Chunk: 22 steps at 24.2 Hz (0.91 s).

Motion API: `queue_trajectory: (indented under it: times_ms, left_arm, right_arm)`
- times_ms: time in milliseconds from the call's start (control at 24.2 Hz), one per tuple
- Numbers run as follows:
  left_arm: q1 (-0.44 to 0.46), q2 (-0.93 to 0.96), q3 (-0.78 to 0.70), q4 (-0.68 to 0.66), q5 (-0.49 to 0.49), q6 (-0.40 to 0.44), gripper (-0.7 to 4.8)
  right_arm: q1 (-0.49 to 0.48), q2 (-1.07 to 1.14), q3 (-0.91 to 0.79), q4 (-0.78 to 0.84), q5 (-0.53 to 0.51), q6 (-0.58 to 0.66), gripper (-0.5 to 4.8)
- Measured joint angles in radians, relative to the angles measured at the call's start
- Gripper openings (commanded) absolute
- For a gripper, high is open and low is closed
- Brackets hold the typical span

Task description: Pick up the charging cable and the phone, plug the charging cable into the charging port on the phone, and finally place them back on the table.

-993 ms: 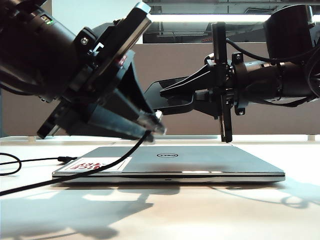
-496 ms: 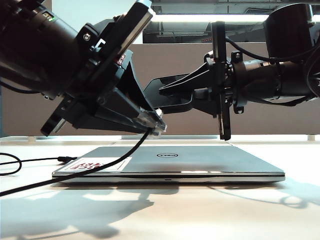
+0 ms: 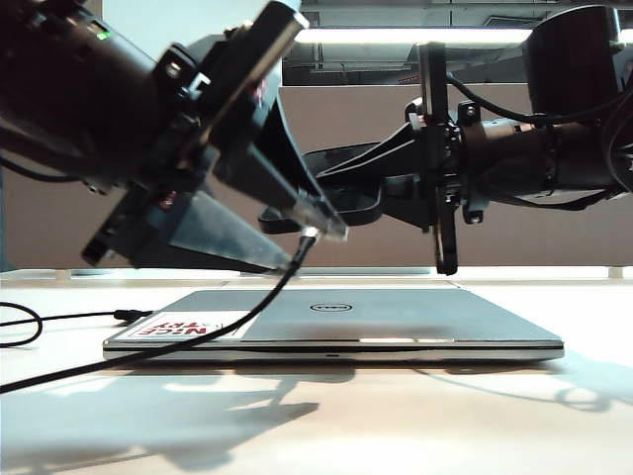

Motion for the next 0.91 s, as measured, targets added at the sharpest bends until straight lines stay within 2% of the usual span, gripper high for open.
queue_trajectory:
  times_ms: [41, 83, 124, 165, 290, 538, 621, 703, 745, 910]
  left_arm:
    - [0.000, -0.019, 0.002, -0.016, 0.000, 0.000, 1.66]
    - [0.000, -0.036, 0.003, -0.022, 0.000, 0.000, 0.73]
    - [0.000, -0.072, 0.003, -0.037, 0.000, 0.001, 0.09]
    - [0.001, -0.097, 0.003, -0.045, 0.000, 0.001, -0.06]
    - [0.025, -0.188, 0.006, -0.044, -0.002, 0.005, -0.06]
    - [0.139, -0.236, 0.011, -0.119, -0.004, 0.004, -0.06]
    - [0.195, -0.235, 0.041, -0.182, -0.003, 0.042, -0.06]
    - [0.248, -0.236, 0.078, -0.220, -0.005, 0.096, -0.06]
    - [0.282, -0.236, 0.096, -0.248, -0.004, 0.122, -0.06]
    - [0.360, -0.236, 0.132, -0.290, -0.010, 0.140, -0.06]
  right_arm:
    - [-0.014, 0.000, 0.000, 0.000, 0.000, 0.000, -0.05]
    - [-0.031, 0.000, 0.000, 0.000, 0.001, 0.000, -0.05]
    - [-0.067, -0.008, 0.000, -0.014, 0.006, -0.001, -0.05]
    - [-0.088, -0.019, -0.001, -0.030, 0.012, -0.002, -0.05]
    - [-0.183, -0.076, 0.000, -0.068, 0.017, -0.024, -0.05]
    - [-0.366, -0.172, 0.002, -0.437, 0.024, -0.180, -0.05]
    - [-0.423, -0.195, 0.052, -0.606, 0.015, -0.265, -0.05]
    - [-0.467, -0.198, 0.132, -0.824, 0.017, -0.402, -0.05]
    - [-0.475, -0.195, 0.199, -1.006, 0.035, -0.507, -0.05]
    - [-0.484, -0.160, 0.391, -1.389, 0.114, -0.771, -0.05]
